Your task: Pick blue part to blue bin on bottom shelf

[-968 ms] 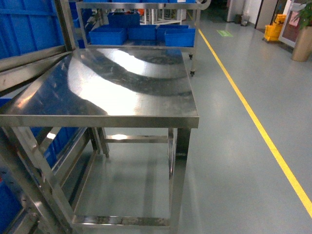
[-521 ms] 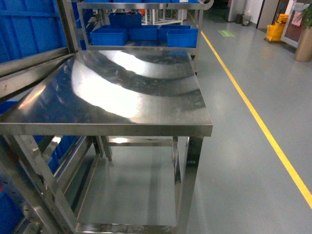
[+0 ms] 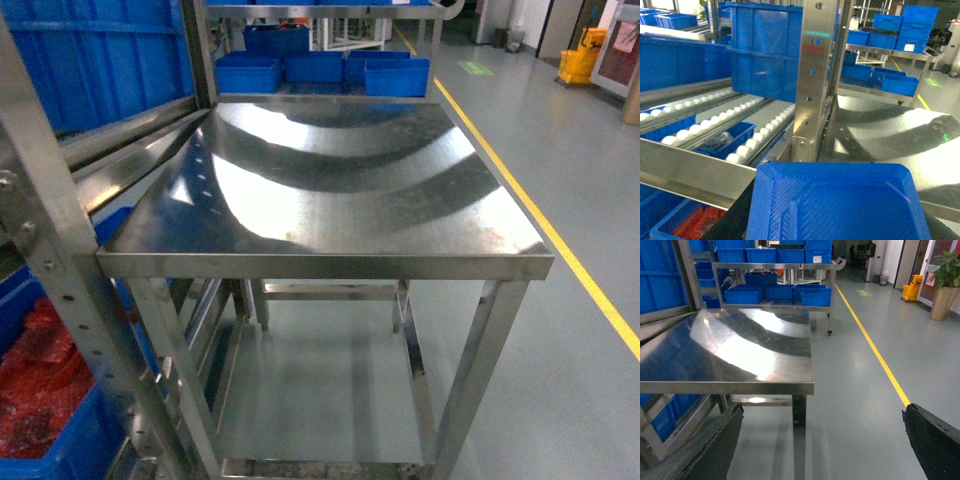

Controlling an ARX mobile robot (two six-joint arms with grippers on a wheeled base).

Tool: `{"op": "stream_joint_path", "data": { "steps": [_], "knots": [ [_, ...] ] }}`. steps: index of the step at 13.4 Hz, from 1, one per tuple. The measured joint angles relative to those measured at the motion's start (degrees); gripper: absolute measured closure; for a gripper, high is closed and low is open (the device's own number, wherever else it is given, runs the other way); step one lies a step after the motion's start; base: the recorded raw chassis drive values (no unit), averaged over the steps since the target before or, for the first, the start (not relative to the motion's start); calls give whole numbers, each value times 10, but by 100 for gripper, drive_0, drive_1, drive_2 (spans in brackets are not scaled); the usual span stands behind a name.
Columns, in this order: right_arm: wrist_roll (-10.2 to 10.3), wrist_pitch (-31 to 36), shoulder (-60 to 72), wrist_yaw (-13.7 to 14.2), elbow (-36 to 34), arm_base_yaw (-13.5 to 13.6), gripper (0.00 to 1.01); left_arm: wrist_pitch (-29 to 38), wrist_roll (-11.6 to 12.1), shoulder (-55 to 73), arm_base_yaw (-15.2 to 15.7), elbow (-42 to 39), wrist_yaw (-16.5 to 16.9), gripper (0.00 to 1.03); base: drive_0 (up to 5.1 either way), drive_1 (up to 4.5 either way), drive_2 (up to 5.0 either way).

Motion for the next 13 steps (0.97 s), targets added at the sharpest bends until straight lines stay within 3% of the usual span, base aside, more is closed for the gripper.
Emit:
{"op": "stream_joint_path", "data": {
  "steps": [3, 13],
  "knots": [
    [0, 1, 0, 0, 0, 0, 3, 0, 0, 0, 0, 0, 0, 60, -458, 94, 387],
    [0, 0, 0, 0, 0, 0, 3, 1, 0, 0, 0, 0, -1, 60, -493, 278, 208]
  ]
}}
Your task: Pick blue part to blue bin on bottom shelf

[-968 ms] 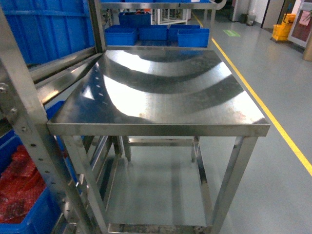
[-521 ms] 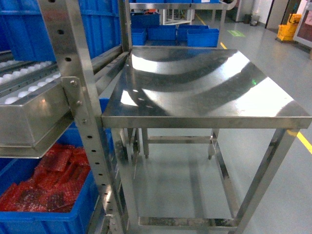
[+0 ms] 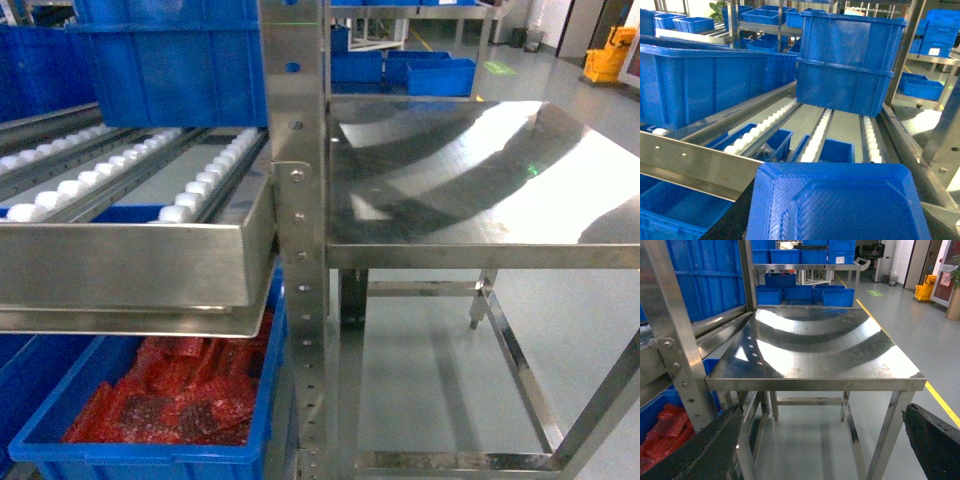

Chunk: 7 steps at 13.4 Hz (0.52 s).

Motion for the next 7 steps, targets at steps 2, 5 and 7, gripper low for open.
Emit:
{"op": "stream_joint_path", "data": {
  "steps": [2, 5, 7],
  "knots": [
    [0, 0, 0, 0, 0, 0, 3, -1, 0, 0, 0, 0, 0, 60, -489, 248, 248],
    [0, -1, 0, 0, 0, 0, 3, 1, 0, 0, 0, 0, 0, 60, -489, 248, 248],
    [0, -1, 0, 0, 0, 0, 3, 0, 0, 0, 0, 0, 0, 60, -482, 179, 306]
  ]
}}
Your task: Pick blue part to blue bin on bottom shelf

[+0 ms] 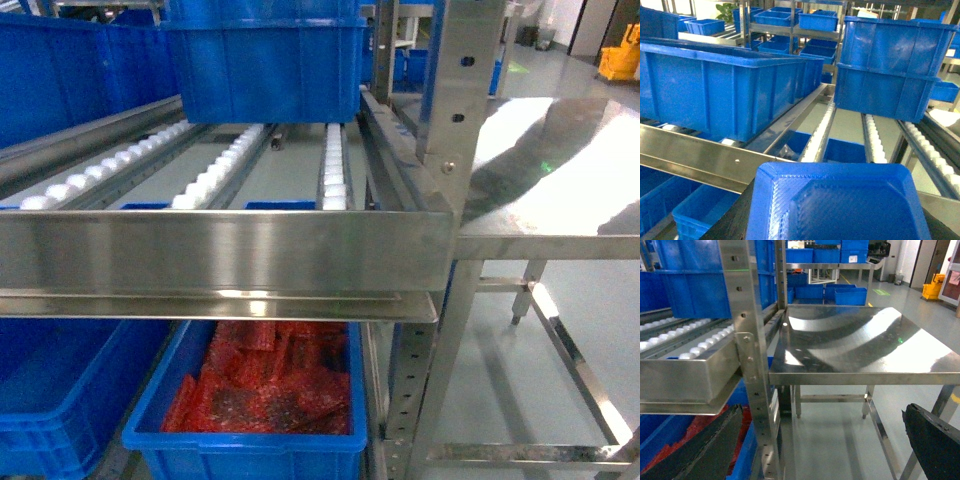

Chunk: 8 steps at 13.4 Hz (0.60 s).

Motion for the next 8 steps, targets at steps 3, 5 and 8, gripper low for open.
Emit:
{"op": "stream_joint_path", "data": {
  "steps": [3, 5, 8],
  "knots": [
    [0, 1, 0, 0, 0, 0, 3, -1, 0, 0, 0, 0, 0, 60, -476, 110, 365],
    [0, 1, 0, 0, 0, 0, 3, 0, 0, 0, 0, 0, 0, 60, -476, 110, 365],
    [0, 1, 0, 0, 0, 0, 3, -1, 0, 0, 0, 0, 0, 60, -476, 110, 365]
  ]
}}
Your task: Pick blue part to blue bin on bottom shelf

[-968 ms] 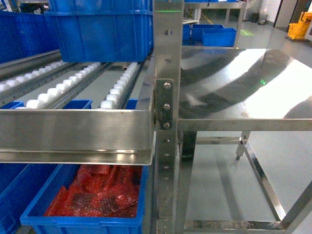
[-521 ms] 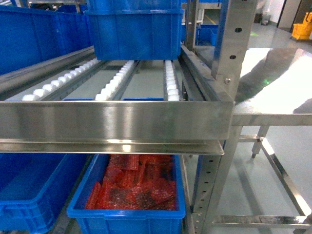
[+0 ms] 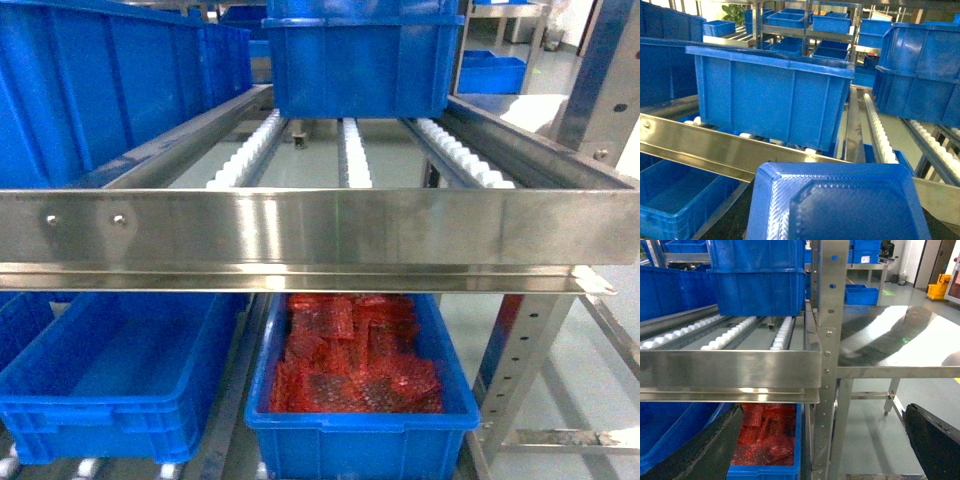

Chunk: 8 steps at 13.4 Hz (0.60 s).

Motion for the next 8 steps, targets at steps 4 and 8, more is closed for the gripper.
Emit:
{"op": "stream_joint_path", "data": {
  "steps": [4, 8],
  "knots": [
    [0, -1, 0, 0, 0, 0, 3, 2, 0, 0, 0, 0, 0, 60, -476, 110, 365],
    [0, 0, 0, 0, 0, 0, 3, 0, 0, 0, 0, 0, 0, 60, -476, 110, 365]
  ]
}}
